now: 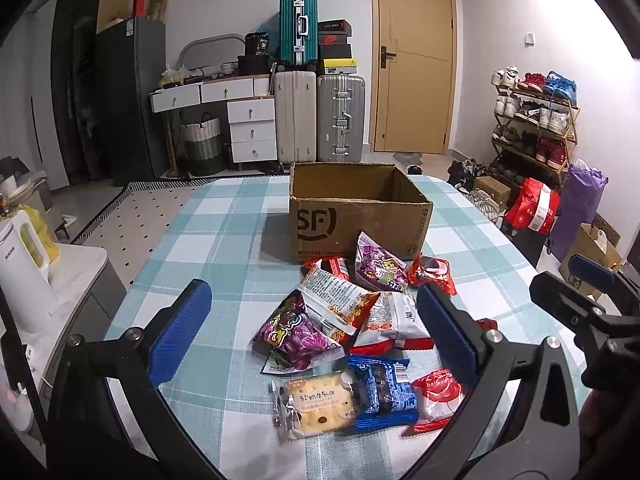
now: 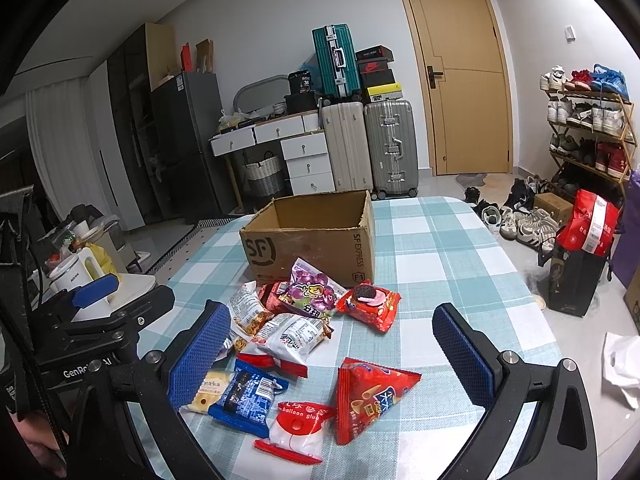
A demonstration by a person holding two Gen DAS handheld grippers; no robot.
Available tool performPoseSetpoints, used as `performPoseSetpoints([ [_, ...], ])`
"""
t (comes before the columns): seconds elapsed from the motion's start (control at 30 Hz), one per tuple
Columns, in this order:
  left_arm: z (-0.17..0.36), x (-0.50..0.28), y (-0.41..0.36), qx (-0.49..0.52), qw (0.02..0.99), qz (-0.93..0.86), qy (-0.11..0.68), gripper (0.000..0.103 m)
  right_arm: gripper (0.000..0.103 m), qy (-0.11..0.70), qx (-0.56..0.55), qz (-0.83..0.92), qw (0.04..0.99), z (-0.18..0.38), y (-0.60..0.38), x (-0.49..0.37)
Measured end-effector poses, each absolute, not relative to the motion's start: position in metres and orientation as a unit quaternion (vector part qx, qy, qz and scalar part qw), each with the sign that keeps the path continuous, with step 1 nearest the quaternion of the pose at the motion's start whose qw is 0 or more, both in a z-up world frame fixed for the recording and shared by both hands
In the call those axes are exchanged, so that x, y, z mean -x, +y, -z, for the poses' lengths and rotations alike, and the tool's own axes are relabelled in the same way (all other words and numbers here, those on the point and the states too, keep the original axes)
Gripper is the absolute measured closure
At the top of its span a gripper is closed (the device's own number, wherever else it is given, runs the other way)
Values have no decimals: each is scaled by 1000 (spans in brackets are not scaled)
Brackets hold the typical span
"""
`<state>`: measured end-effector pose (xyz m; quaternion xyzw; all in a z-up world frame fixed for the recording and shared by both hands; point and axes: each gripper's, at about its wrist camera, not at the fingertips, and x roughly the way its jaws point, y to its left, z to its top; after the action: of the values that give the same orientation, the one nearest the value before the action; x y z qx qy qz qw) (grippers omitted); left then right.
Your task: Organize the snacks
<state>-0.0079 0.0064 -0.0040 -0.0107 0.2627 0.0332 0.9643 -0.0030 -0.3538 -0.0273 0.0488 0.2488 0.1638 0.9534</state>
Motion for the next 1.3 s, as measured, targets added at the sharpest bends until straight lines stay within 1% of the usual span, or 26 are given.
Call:
performPoseSetpoints([
  [0.3, 6, 7, 6, 11, 964, -34, 265, 1, 0, 254, -51, -163, 952, 33, -354, 2],
  [0.67, 26, -3, 11, 24, 958, -36, 282, 1, 0, 273, -48, -157, 948, 51, -361, -9],
  [1.3, 58, -44, 16, 31, 948, -30, 316, 1, 0, 362, -61, -164, 916, 129, -366, -55],
])
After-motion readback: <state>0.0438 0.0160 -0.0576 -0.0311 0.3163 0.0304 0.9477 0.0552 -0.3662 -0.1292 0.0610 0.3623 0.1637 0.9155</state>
